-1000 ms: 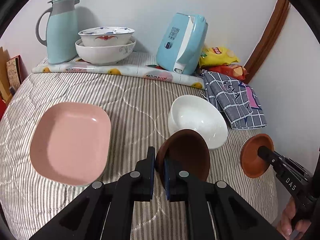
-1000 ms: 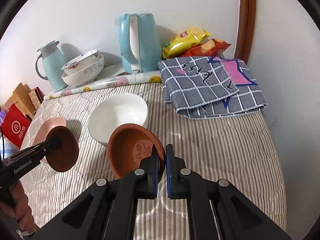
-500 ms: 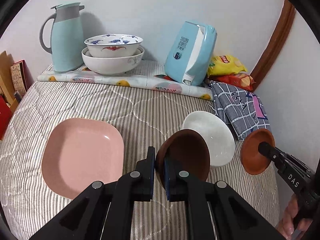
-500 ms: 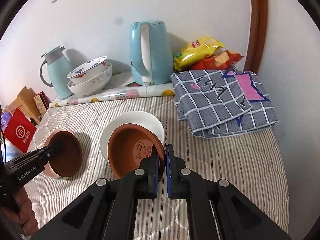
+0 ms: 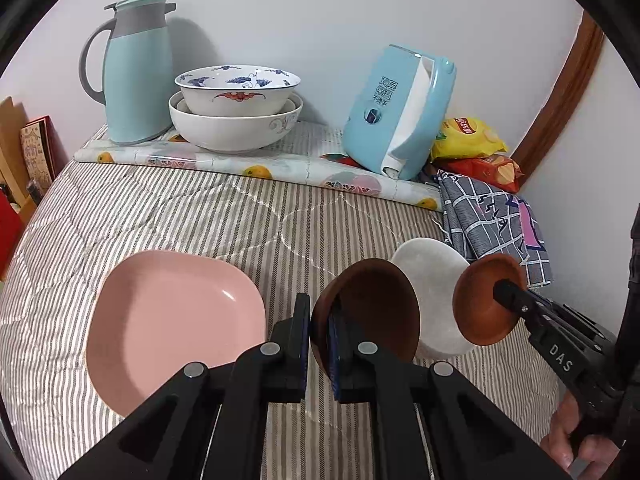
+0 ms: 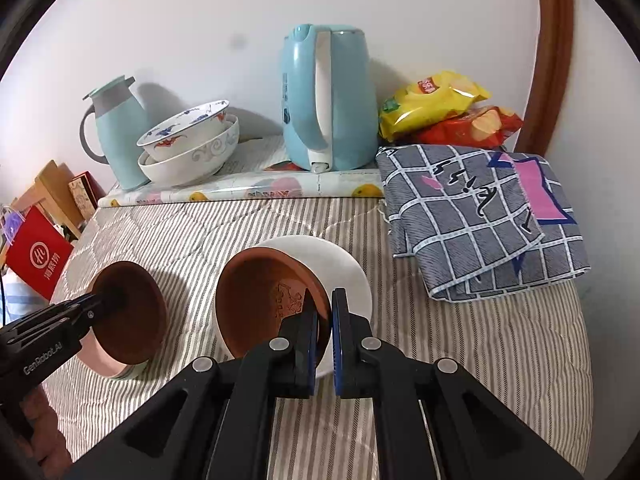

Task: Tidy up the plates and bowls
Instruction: 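Lower the right gripper's brown bowl into the white bowl while the left gripper holds its bowl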

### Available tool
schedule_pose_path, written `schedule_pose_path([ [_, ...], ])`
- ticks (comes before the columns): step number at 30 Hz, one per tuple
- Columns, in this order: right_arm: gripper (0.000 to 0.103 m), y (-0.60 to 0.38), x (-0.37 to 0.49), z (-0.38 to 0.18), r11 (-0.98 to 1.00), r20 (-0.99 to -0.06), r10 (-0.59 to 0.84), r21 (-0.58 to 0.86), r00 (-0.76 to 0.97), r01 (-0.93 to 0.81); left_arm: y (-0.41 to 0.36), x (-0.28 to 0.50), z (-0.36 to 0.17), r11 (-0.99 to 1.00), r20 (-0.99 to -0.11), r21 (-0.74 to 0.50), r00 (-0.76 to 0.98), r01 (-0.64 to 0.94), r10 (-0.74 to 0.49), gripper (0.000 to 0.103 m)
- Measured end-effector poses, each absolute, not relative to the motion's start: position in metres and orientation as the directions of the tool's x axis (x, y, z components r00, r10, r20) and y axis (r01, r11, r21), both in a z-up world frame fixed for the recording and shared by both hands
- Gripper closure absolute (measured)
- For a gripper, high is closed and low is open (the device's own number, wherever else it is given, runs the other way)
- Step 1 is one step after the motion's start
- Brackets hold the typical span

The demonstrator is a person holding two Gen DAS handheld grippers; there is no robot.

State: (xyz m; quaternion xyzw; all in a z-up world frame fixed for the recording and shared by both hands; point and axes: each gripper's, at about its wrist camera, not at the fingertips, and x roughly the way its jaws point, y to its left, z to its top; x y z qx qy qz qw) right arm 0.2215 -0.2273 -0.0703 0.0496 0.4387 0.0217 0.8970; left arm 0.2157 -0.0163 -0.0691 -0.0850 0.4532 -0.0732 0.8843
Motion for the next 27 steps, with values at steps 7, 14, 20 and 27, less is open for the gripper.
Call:
schedule_pose_path([
  [7, 0.097, -0.222, 0.235, -0.082, 0.996, -0.808, 0.072, 0.089, 0.585, 0.000, -0.012, 0.229, -0.077, 0.972, -0.793, -0.234, 0.571, 0.039, -0.214, 0.095],
  [14, 0.097, -0.220, 0.245, -0.092, 0.998, -0.831, 0.058, 0.067, 0.554, -0.004, -0.011, 0.238, -0.082, 0.969, -0.797, -0.243, 0.562, 0.037, -0.221, 0.095],
  [20, 0.097, -0.210, 0.252, -0.104, 0.999, -0.849, 0.043, 0.035, 0.526, -0.025, -0.011, 0.245, -0.084, 0.969, -0.799, -0.243, 0.557, 0.044, -0.226, 0.095],
  [27, 0.097, -0.208, 0.261, -0.117, 0.999, -0.867, 0.022, 0.004, 0.498, -0.037, -0.011, 0.250, -0.086, 0.972, -0.798, -0.230, 0.562, 0.048, -0.217, 0.095],
])
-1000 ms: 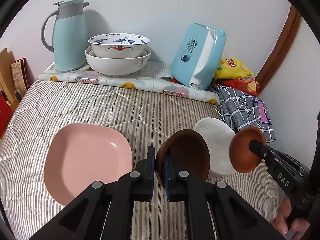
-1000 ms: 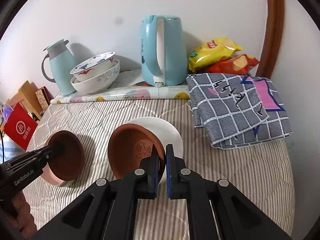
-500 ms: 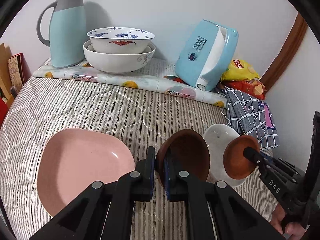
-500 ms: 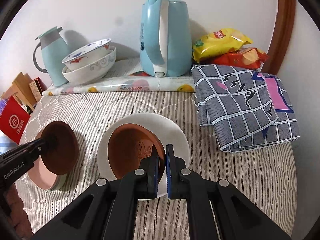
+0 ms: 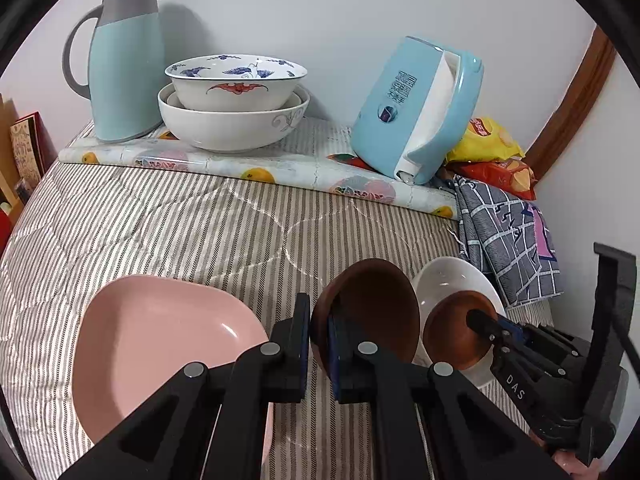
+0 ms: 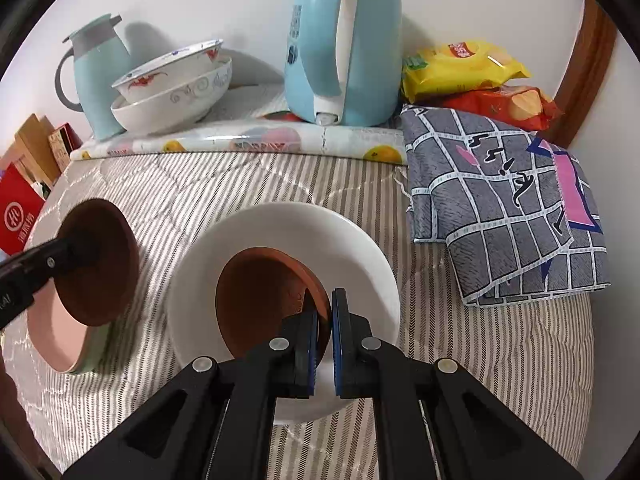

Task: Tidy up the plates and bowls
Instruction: 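Lower the right gripper's brown bowl into the white bowl while the left gripper holds its bowl, then open the right gripper and pull it back from the white bowl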

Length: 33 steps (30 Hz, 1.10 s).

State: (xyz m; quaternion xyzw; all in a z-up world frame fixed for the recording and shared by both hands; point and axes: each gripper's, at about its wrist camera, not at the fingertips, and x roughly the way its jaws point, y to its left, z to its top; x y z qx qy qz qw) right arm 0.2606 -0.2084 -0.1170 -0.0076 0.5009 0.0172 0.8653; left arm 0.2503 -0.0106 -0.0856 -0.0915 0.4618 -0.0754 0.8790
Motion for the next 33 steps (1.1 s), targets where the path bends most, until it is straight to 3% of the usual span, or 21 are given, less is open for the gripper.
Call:
schedule_pose_path([
  [18, 0.096, -0.210, 0.280, -0.135, 0.997, -0.909, 0.006, -0.024, 0.416, -0.067, 0.007, 0.255, -0.094, 0.974, -0.805, -0.227, 0.561, 0.013, -0.195, 0.095],
  [33, 0.090, -0.201, 0.290, -0.145, 0.992, -0.927, -0.043, -0.085, 0.373, -0.098, 0.017, 0.259, -0.102, 0.971, -0.813, -0.239, 0.547, -0.003, -0.198, 0.095],
])
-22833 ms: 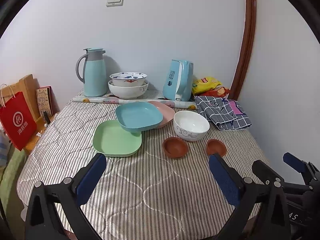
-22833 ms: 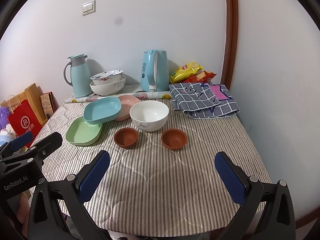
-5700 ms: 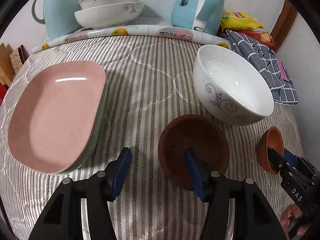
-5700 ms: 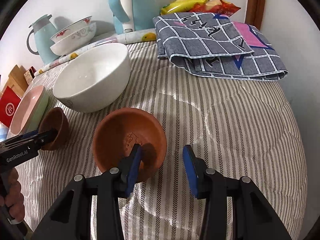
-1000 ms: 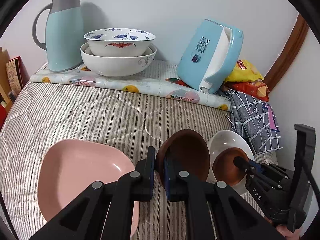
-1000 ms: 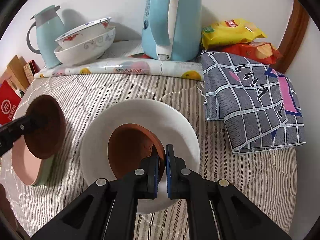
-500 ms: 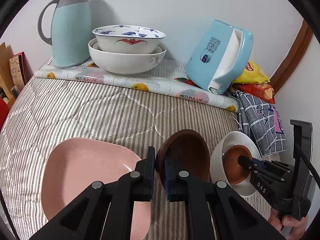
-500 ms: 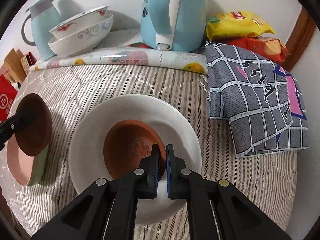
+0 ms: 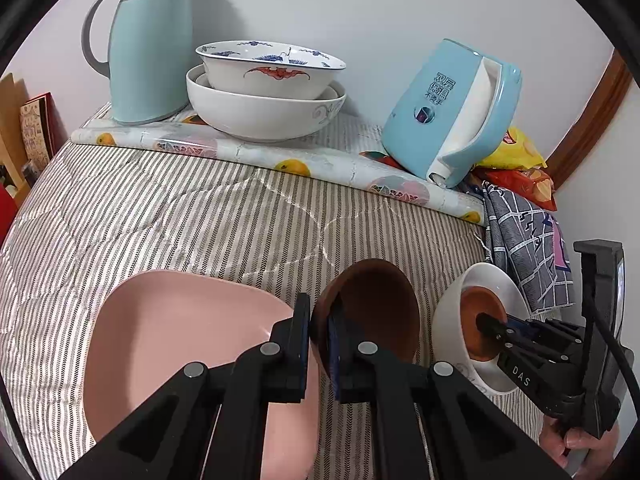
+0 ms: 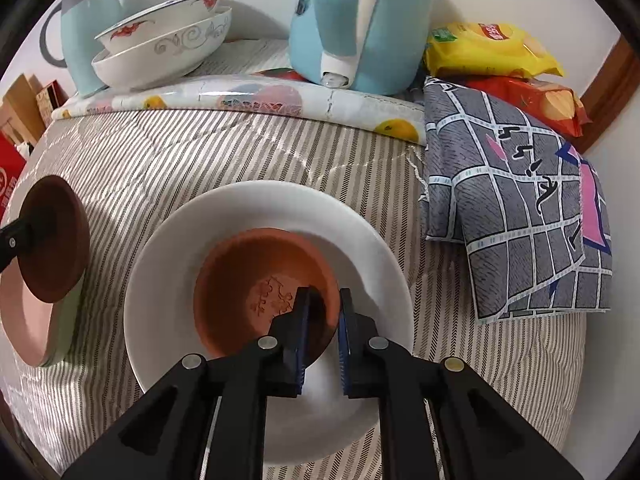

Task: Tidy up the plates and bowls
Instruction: 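Open the right gripper and pull it back from the white bowl, then lower the left gripper's brown bowl into the white bowl onto the other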

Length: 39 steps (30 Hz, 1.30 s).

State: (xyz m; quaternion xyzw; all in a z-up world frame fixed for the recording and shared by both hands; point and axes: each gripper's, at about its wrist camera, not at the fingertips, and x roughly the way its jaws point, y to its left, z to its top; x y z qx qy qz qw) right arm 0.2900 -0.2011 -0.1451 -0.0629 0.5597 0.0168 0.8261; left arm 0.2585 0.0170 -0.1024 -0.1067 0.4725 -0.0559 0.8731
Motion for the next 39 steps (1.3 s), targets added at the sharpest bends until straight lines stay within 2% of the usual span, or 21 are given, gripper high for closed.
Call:
schedule_pose_path([
  [9, 0.082, -0.198, 0.280, -0.136, 0.992, -0.915, -0.041, -0.085, 0.401, -0.092, 0.020, 0.254, -0.106, 0.969, -0.820, -0.247, 0.536, -0.011, -0.203, 0.095],
  [19, 0.081, -0.224, 0.257, -0.106, 0.999, -0.876, 0.022, 0.000, 0.481, -0.047, -0.004, 0.245, -0.087, 0.972, -0.802, -0.234, 0.558, 0.033, -0.212, 0.094],
  [23, 0.073, -0.238, 0.241, -0.088, 1.000, -0.848, 0.022, 0.009, 0.529, -0.027, -0.017, 0.242, -0.079, 0.971, -0.791, -0.232, 0.570, 0.056, -0.222, 0.095],
  [27, 0.069, -0.257, 0.226, -0.076, 0.999, -0.830, 0.023, 0.032, 0.558, 0.007, -0.034, 0.240, -0.074, 0.970, -0.786, -0.228, 0.571, 0.088, -0.237, 0.095],
  [39, 0.069, -0.311, 0.189, -0.077, 0.993, -0.823, -0.021, 0.051, 0.568, 0.111, -0.080, 0.251, -0.082, 0.962, -0.802, -0.226, 0.531, 0.155, -0.274, 0.094],
])
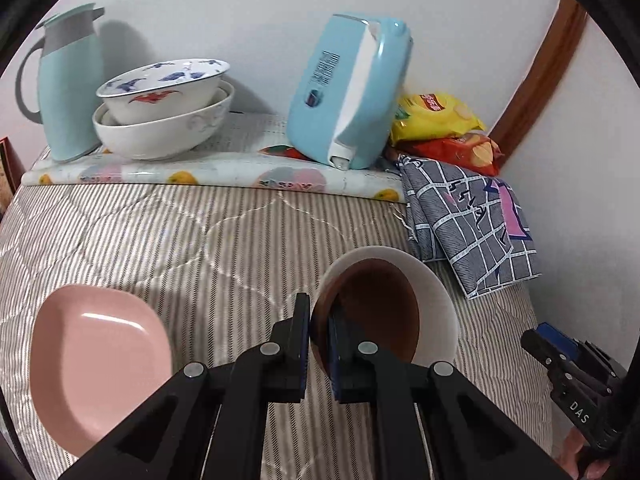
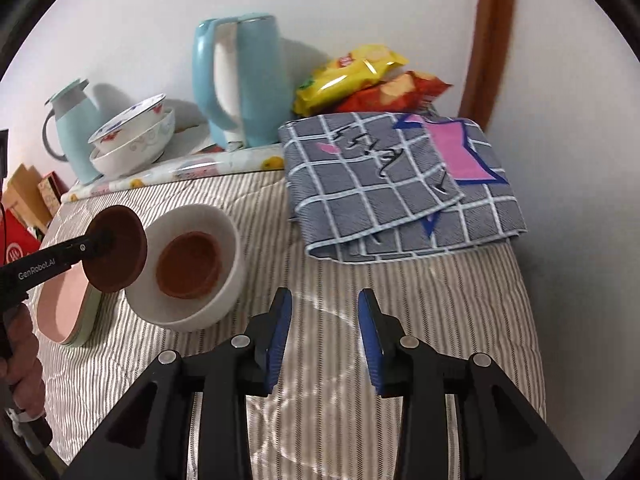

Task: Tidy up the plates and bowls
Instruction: 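Lower the left gripper's brown bowl into the white bowl onto the other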

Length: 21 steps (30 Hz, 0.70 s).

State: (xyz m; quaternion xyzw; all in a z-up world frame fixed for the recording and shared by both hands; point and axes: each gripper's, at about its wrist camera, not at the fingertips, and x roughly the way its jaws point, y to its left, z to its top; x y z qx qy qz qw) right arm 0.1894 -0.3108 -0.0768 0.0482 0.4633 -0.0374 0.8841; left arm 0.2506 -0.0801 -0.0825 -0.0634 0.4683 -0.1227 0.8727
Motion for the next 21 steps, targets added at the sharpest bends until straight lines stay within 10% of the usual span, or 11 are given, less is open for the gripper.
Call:
schedule_pose_path([
  [21, 0.067, -0.330, 0.187, -0.103, 0.984, -0.833, -0.054, 0.048, 0.550, 0.169, -0.115, 0.277, -0.110, 0.950, -0.842, -0.239, 0.445, 0.201, -0.306, 0.094],
])
